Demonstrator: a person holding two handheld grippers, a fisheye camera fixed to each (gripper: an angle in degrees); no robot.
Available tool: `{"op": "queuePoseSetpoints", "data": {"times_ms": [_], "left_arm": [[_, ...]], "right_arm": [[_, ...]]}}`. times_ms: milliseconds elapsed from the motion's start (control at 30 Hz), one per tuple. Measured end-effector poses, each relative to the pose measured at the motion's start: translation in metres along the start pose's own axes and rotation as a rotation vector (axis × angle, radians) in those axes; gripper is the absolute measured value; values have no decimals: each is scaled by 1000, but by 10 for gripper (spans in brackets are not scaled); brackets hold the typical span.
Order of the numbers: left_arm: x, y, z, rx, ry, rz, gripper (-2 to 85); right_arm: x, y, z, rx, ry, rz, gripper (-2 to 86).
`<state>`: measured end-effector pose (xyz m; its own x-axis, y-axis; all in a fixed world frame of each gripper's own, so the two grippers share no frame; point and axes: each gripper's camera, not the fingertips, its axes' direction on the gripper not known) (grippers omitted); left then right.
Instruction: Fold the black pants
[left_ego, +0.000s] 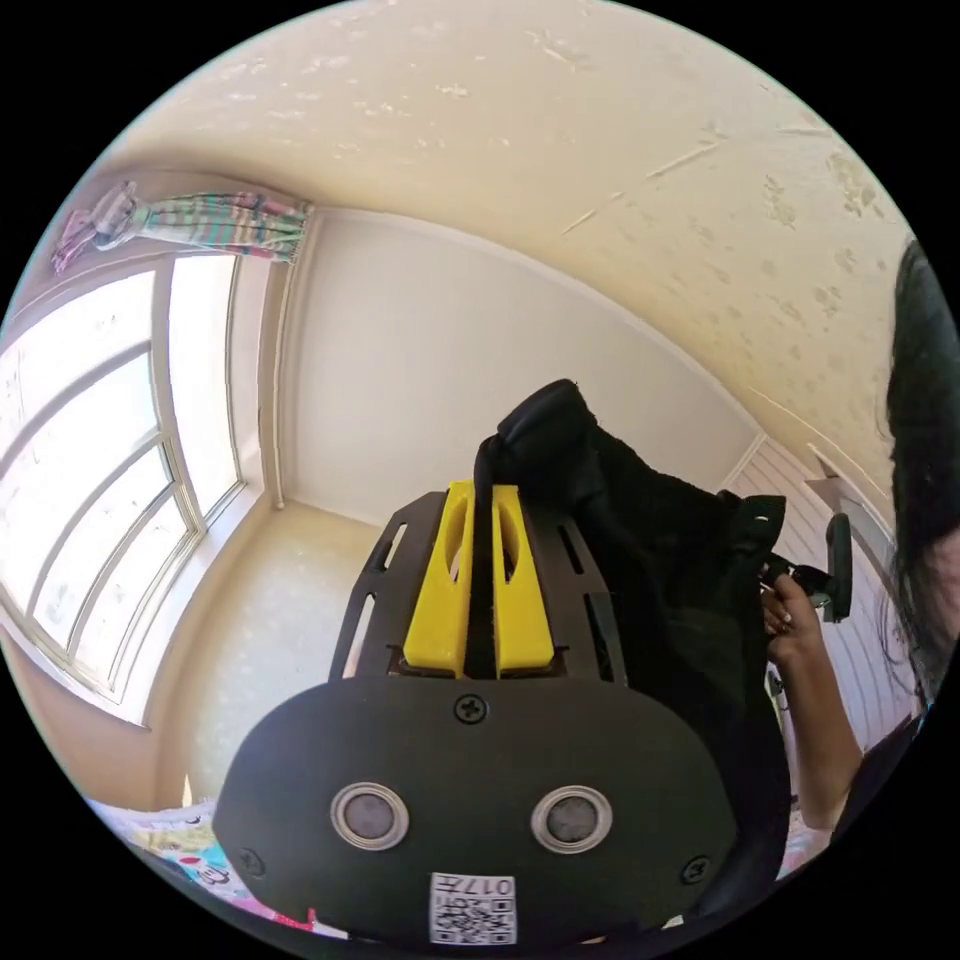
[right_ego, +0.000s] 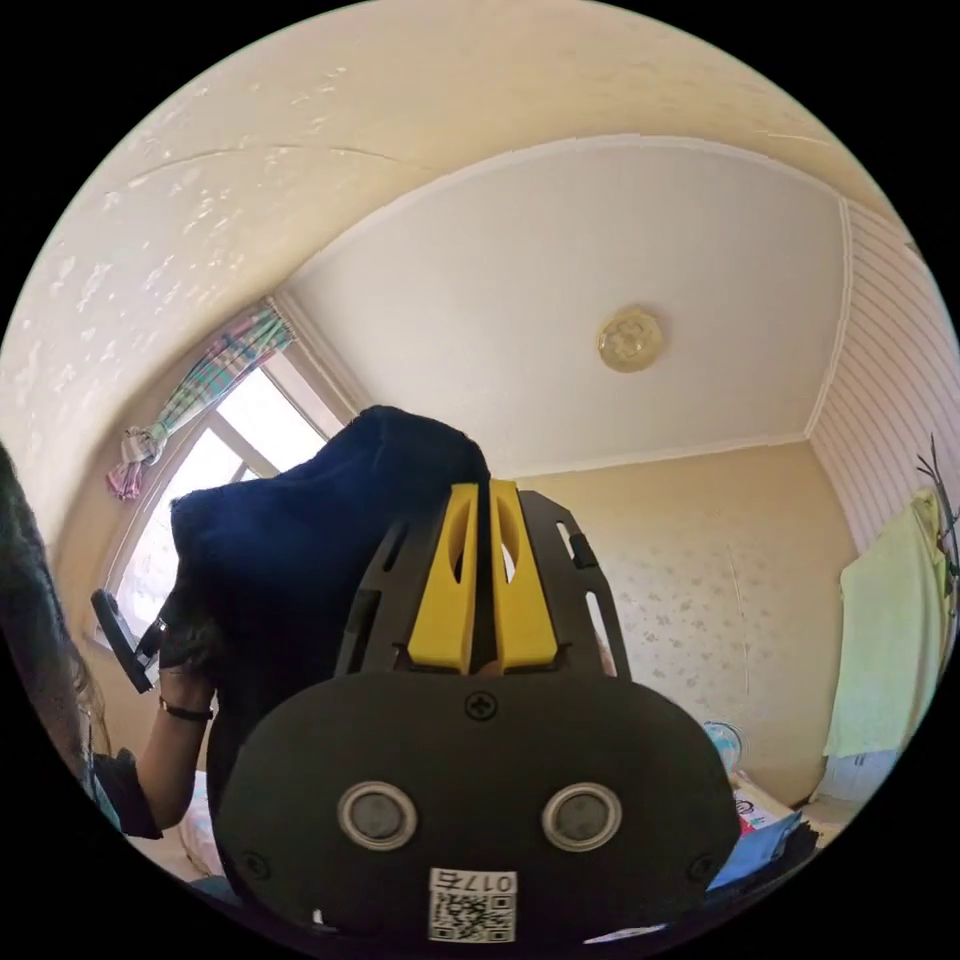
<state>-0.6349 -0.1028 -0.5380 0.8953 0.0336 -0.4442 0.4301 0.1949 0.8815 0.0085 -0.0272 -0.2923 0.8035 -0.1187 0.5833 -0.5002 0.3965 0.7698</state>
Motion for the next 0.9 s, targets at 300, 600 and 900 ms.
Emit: {"op": "queuePoseSetpoints", "data": {"times_ms": [300,600,900], "left_arm": [[-48,190,104,-220,-151,42,12],[-218,589,297,-1190,-179,-41,72],[-282,869,-43,-1776,182,-151,78]], "right_arm": [[98,162,186,-363,172,88,29],[246,499,384,-1112,377,158,92],[145,854,151,-1661,-239,245,100]]}}
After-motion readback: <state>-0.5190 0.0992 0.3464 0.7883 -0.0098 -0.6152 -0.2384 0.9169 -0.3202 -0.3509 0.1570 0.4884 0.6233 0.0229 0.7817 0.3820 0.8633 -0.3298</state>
